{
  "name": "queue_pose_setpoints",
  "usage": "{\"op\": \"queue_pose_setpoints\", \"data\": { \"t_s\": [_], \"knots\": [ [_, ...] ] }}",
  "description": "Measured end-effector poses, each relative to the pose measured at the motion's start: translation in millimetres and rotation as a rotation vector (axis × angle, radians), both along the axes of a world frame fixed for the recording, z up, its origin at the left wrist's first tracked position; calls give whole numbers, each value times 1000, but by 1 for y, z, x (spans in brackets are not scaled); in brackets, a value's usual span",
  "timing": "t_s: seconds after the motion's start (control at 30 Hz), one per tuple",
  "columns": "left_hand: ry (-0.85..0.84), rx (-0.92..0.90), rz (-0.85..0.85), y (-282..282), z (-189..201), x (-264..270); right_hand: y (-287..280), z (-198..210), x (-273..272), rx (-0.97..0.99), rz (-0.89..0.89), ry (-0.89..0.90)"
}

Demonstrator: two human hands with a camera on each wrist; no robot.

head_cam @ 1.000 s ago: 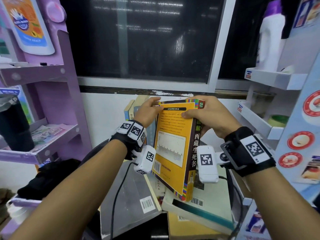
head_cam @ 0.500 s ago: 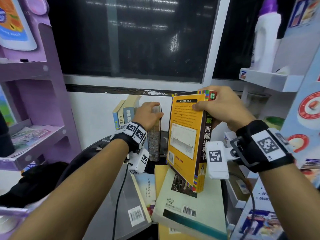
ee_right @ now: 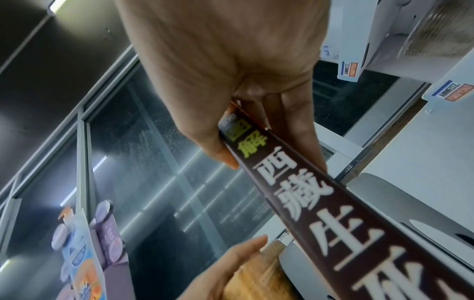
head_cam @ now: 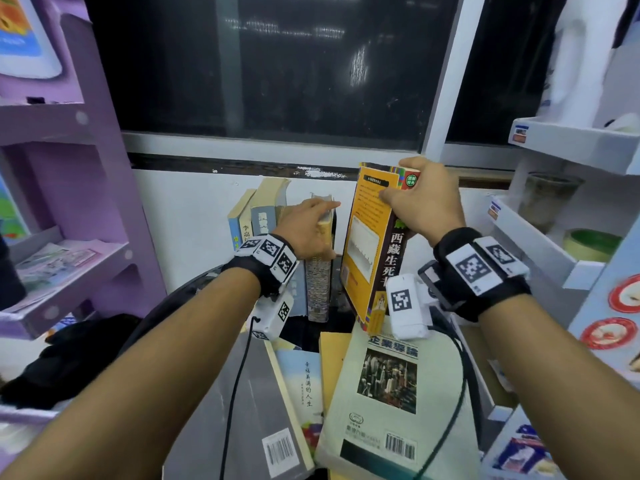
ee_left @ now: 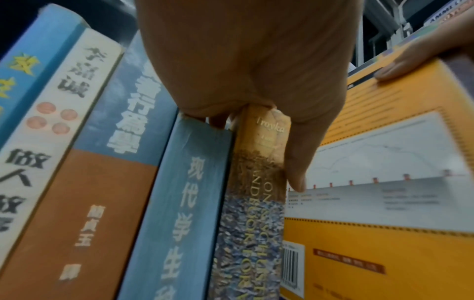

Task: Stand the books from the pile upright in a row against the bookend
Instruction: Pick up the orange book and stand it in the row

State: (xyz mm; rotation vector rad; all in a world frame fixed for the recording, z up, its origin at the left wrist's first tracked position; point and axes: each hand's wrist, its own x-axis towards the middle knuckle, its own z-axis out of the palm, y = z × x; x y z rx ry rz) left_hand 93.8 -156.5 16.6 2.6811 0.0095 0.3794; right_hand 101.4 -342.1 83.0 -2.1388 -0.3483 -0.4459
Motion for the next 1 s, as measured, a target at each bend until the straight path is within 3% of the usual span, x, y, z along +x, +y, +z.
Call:
{"op": "queue_pose_setpoints", "data": {
  "t_s": [0.6, 1.0],
  "knots": [
    [-179, 18, -31, 17, -13, 6, 55, -44, 30, 3, -92, -64],
    [-183, 57, -61, 18, -21, 12, 75, -71, 35, -11, -41, -44]
  ]
}}
